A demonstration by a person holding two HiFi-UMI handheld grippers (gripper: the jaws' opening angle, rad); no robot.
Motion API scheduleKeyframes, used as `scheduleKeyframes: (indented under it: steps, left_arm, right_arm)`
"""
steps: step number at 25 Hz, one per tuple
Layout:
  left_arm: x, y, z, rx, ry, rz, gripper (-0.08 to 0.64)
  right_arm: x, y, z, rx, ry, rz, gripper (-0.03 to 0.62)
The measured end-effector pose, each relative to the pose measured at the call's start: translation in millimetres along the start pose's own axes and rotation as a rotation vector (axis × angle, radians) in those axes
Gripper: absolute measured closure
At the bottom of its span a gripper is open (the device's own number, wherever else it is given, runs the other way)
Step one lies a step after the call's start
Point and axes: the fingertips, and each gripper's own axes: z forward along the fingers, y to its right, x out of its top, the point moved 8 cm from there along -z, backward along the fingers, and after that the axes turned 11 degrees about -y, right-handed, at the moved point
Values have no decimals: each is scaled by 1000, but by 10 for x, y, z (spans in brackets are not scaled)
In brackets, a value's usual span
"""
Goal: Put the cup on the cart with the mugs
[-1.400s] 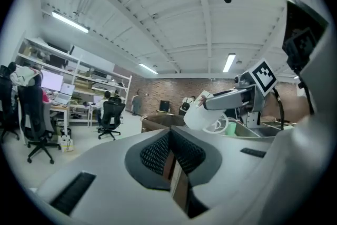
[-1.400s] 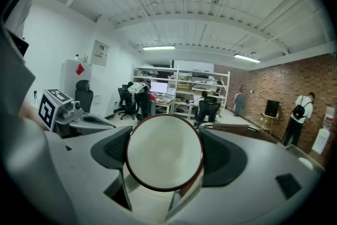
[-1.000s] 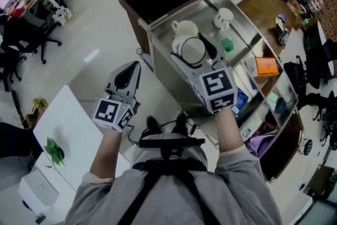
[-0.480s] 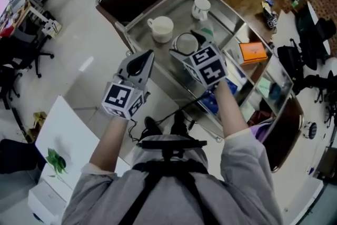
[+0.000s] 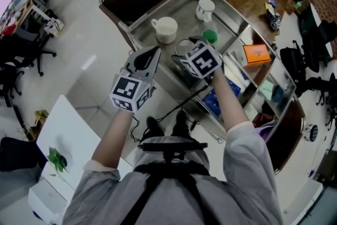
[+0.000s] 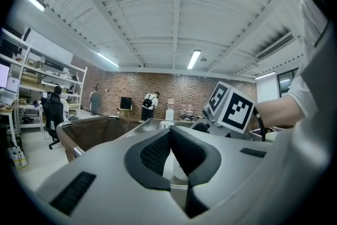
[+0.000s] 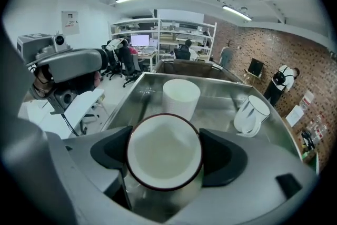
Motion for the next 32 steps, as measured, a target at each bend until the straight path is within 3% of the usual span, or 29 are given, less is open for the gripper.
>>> scheduleKeyframes:
  steps: [5, 11, 18, 25, 32]
  left_arm:
    - [-27, -41, -6, 14, -6, -15, 555]
    - [-59, -29, -11, 19, -14, -17, 555]
    - [-117, -56, -73, 33, -21, -28, 557]
    - [-172, -63, -76, 41, -27, -39, 557]
    - [-183, -36, -74, 40, -30, -38, 557]
  right_arm:
    - [-36, 75, 125, -4, -56, 14, 184]
    - [52, 37, 177, 48, -115, -40, 183]
    - [51, 48, 183, 59, -77, -45, 181]
    - [26, 107, 198, -3, -74, -40, 181]
    - [28, 20, 172, 34, -52, -21, 181]
